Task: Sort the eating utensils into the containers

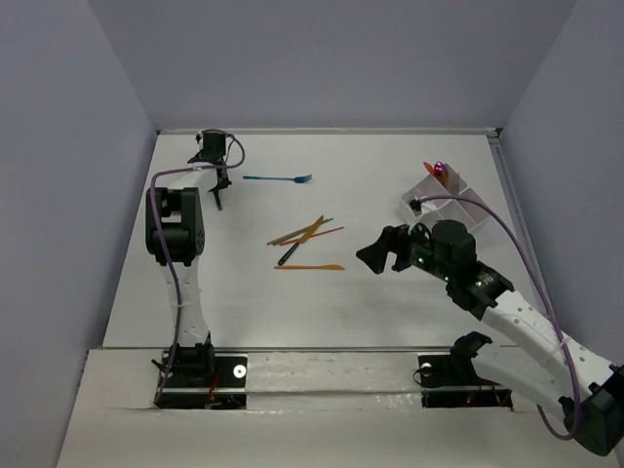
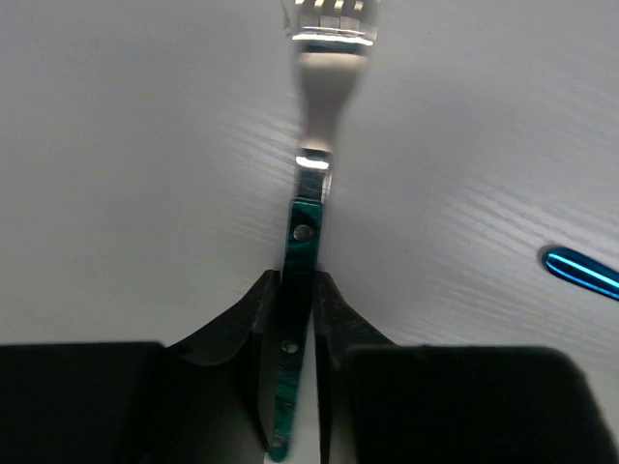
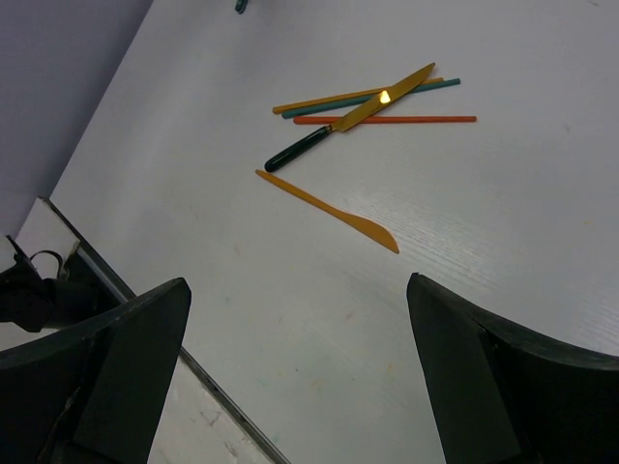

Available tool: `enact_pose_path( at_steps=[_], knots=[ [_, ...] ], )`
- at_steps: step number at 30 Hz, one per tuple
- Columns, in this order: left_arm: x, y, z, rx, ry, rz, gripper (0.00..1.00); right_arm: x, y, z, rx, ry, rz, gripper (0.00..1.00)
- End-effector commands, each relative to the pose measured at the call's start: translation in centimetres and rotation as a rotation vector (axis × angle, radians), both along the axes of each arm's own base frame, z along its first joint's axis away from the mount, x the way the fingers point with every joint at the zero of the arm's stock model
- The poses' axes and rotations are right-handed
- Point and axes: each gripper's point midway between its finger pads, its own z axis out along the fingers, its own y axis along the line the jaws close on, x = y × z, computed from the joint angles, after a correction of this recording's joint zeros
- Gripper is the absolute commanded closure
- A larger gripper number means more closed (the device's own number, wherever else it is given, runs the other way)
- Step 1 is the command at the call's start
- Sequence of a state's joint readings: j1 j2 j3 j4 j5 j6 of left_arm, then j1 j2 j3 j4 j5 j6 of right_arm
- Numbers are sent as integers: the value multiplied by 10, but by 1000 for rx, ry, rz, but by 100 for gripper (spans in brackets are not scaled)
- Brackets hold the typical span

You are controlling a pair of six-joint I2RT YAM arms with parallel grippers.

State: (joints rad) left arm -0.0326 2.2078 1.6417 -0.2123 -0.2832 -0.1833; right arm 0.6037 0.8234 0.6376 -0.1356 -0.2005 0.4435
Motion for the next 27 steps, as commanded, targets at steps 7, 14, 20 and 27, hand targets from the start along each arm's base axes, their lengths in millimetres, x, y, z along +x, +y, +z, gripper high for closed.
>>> enact_pose_path(
  at_steps=[7,14,20,27],
  knots=[
    [-1,-13,39,-63,-80,-61,100,18,16,22,62,-33,-9,0],
    [-41,-71,150,-215,-331,-205,100,33,55,45,176,15,88,0],
    [-119,-151,162,-350,-373,-419,100,38,71,75,258,1,132,7],
    [-197,-246,207,-601,-480,-704,100,53,73,95,277,-39,92,12]
  ],
)
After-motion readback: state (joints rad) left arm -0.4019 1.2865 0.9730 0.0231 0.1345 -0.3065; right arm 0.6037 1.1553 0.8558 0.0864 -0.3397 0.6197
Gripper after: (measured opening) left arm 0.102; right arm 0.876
